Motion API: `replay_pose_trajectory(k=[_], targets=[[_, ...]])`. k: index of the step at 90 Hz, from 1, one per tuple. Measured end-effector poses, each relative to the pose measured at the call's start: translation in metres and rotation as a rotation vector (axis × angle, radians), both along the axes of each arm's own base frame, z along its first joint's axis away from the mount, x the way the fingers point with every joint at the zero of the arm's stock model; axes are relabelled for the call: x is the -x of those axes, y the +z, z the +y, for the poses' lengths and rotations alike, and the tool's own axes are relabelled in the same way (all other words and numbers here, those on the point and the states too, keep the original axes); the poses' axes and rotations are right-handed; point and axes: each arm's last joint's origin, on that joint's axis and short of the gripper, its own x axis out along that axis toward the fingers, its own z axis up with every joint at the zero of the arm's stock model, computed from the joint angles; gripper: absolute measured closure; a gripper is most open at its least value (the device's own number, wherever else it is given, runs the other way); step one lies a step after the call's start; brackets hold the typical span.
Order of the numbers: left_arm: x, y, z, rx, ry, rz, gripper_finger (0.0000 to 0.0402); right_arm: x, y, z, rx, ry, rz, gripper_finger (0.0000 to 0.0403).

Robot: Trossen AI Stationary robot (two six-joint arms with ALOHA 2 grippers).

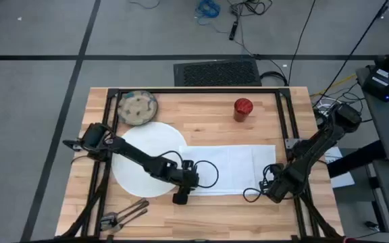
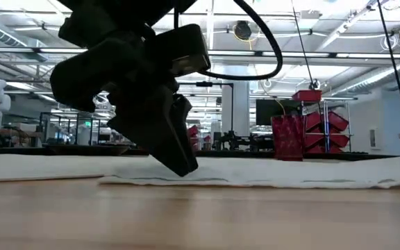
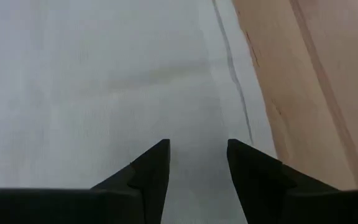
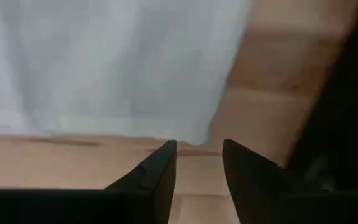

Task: Set table place
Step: Fold the white napkin

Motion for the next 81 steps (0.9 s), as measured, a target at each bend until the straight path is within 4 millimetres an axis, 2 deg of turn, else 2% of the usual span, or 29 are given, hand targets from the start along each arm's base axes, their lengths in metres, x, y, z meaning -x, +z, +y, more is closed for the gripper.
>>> replay_pose_trajectory(k=[9, 35, 53, 65, 81], targets=[[0.001, -0.001, -0.002, 0.005, 0.003, 0.010, 0.0254, 0.002, -0.008, -0.005, 0.012, -0.006, -0.006, 0.0284], [0.004, -0.001, -0.010, 0.016, -0.022, 0.012, 0.0254, 0.012, -0.002, -0.007, 0.001, 0.031, -0.015, 0.0284], [0.007, -0.001, -0.017, 0.035, -0.053, 0.020, 0.0254, 0.017, -0.017, -0.007, -0.054, 0.054, -0.066, 0.0284], [0.006, -0.001, -0.017, 0.037, -0.054, 0.019, 0.0254, 0.018, -0.019, -0.008, -0.042, 0.063, -0.071, 0.0285], [0.006, -0.001, -0.017, 0.036, -0.055, 0.018, 0.0254, 0.019, -0.017, -0.008, -0.050, 0.096, -0.094, 0.0312]])
